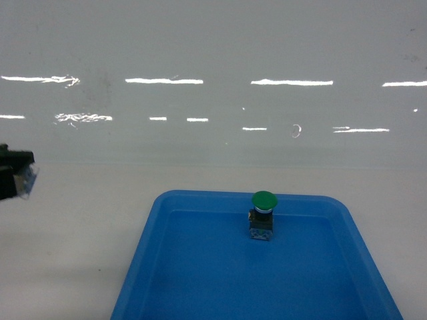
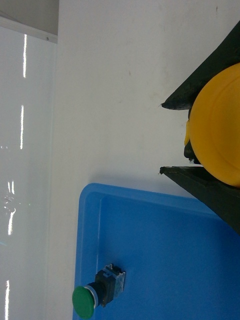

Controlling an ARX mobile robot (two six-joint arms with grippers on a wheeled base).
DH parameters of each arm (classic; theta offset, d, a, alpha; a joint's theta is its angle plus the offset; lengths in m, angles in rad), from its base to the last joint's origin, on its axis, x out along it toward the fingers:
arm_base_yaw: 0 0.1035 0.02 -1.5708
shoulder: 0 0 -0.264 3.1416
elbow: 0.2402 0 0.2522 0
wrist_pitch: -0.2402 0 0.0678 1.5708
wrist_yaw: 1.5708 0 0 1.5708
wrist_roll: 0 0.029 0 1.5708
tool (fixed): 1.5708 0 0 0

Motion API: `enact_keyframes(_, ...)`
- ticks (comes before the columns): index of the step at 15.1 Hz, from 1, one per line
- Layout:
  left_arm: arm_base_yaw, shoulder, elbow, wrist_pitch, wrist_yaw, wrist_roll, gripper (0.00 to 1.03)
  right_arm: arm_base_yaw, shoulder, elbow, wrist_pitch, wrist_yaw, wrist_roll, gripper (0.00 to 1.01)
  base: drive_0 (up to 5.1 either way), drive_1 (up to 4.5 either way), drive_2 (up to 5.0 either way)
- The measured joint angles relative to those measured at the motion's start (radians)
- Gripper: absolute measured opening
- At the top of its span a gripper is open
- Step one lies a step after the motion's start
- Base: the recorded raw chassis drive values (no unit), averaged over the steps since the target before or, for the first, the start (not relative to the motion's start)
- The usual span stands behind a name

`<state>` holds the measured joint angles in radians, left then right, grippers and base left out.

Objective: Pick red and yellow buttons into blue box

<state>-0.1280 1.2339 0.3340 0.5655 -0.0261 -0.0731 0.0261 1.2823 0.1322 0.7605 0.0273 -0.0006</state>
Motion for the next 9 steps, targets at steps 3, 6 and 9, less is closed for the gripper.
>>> enact_keyframes(3,0.000,-0.007,0.000,-0.002,0.002,-0.005,0.28,0.000,0.000,0.000,0.000,0.000,0.000,0.31,0.0,-1.21,1.2)
enact_keyframes(6,0.000,-0.004,0.000,0.000,0.003,-0.006,0.28,0.002,0.005,-0.001,-0.001,0.000,0.000,0.31,1.3,-4.35,3.1)
enact_keyframes(9,0.003,-0.004,0.000,-0.002,0.003,-0.006,0.28,0.000,0.005,-0.001,-0.002,0.000,0.000,0.31,4.6,-4.02,-0.6)
